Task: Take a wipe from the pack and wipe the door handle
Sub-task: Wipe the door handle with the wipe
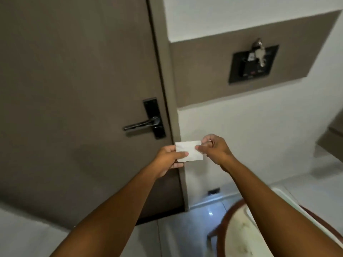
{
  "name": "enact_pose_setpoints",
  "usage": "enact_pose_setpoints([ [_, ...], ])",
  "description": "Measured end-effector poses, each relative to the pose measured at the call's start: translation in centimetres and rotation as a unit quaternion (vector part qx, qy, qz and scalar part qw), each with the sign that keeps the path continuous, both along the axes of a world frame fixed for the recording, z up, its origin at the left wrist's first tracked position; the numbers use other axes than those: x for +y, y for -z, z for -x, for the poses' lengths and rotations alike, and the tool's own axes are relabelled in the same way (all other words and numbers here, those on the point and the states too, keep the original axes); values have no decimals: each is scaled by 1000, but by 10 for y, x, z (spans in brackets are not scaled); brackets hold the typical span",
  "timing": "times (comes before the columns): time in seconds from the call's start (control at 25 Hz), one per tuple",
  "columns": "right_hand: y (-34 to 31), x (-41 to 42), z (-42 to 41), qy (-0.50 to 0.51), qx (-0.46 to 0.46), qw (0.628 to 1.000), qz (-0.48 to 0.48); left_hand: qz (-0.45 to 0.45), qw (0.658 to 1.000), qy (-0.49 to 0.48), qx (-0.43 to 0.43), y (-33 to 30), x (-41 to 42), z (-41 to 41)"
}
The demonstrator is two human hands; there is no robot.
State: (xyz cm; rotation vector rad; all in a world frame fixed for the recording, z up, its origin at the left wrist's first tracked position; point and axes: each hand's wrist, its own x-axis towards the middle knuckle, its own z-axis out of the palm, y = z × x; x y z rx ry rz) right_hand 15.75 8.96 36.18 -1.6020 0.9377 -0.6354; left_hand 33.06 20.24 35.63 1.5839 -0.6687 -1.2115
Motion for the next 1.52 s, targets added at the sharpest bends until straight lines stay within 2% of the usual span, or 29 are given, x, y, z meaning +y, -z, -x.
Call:
enact_pose_setpoints([
  [0.16, -25, 35, -73, -62, -30, 980, 187, 16, 988, -106, -113, -24, 38, -61],
  [0.28, -45, 44, -124, -29, -38, 961, 274, 40, 963, -178, -198, -50, 44, -98],
  [0.36, -55, 39, -151, -4, 6, 945, 326, 47, 941, -187, -277, -68, 47, -122],
  [0.44, -59, 30, -164, 3, 93, 922, 376, 45, 908, -154, -388, -83, 52, -144],
  [0.56, -58, 22, -164, 13, 173, 876, 451, 38, 837, -90, -539, -109, 66, -165],
  [0.6, -58, 20, -163, 9, 199, 849, 489, 36, 806, -66, -588, -119, 70, -170],
  [0.68, -62, 16, -162, -9, 251, 789, 561, 35, 716, -10, -698, -140, 72, -181],
  [0.72, -65, 14, -162, -16, 269, 770, 579, 41, 664, 19, -747, -150, 71, -185],
  [0.8, -71, 10, -163, -24, 286, 753, 592, 61, 571, 70, -815, -171, 68, -193],
  [0.96, -76, 7, -169, -53, 292, 735, 610, 89, 442, 145, -881, -190, 58, -207],
  [1.04, -78, 7, -172, -79, 300, 731, 608, 105, 394, 175, -896, -189, 50, -212],
  [1.16, -75, 11, -178, -154, 327, 697, 620, 127, 325, 195, -917, -179, 38, -222],
  [1.24, -73, 16, -183, -186, 349, 687, 610, 128, 290, 201, -927, -172, 35, -234],
  [1.32, -74, 19, -189, -191, 367, 688, 595, 116, 263, 205, -936, -167, 34, -248],
  [1.52, -76, 41, -224, -208, 361, 687, 596, 149, 229, 208, -939, -161, 24, -266],
])
